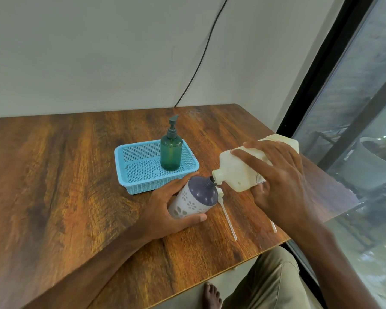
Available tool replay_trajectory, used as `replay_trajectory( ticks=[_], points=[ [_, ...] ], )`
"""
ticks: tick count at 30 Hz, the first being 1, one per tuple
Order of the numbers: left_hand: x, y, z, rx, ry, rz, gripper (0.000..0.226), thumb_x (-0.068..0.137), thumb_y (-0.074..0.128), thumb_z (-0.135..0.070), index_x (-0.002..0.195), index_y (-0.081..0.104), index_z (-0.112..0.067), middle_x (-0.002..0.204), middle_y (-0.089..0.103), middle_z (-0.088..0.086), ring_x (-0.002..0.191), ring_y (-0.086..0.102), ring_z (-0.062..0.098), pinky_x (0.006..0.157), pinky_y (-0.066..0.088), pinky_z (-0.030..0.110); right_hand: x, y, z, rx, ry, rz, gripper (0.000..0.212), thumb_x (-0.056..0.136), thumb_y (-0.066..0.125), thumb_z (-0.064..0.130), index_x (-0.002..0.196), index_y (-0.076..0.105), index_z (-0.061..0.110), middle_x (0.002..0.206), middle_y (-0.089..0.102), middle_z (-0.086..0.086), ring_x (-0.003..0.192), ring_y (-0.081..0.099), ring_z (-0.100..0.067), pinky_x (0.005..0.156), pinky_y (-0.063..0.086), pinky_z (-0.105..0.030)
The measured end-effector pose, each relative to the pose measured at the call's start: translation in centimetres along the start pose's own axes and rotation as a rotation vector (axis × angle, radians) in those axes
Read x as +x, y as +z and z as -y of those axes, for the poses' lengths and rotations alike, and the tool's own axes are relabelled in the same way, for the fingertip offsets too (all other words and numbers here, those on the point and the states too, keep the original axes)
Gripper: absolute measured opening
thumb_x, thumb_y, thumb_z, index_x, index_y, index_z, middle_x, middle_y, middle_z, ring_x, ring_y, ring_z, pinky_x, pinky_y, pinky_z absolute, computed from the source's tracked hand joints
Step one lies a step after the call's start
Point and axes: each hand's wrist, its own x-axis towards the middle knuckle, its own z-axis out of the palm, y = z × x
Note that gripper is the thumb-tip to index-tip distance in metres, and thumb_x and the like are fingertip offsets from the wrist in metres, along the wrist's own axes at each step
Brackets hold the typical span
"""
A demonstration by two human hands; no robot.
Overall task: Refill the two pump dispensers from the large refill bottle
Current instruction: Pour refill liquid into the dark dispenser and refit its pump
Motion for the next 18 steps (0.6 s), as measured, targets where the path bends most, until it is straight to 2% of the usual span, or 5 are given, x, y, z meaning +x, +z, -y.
replay_trajectory(
  ticks=[11,18],
  points=[
    [0.10,0.02,-0.04,-0.008,-0.003,-0.002,0.092,0.072,0.097,-0.034,0.151,0.052,-0.015,0.142,0.065,-0.009,0.132,0.062,0.011,0.106,0.054,0.026,0.12,-0.01,-0.08,-0.007,-0.010,0.011,0.081,0.070,0.092,0.010,0.140,0.058,0.029,0.145,0.058,-0.007,0.138,0.047,-0.039,0.110,0.034,-0.057],
    [0.05,-0.07,-0.22,-0.001,-0.003,-0.002,0.092,0.072,0.095,-0.039,0.151,0.052,-0.017,0.142,0.064,-0.011,0.132,0.062,0.007,0.106,0.053,0.025,0.27,0.05,-0.14,-0.004,-0.025,-0.002,0.089,0.069,0.092,0.009,0.141,0.047,0.035,0.145,0.058,-0.009,0.137,0.048,-0.040,0.110,0.034,-0.057]
  ],
)
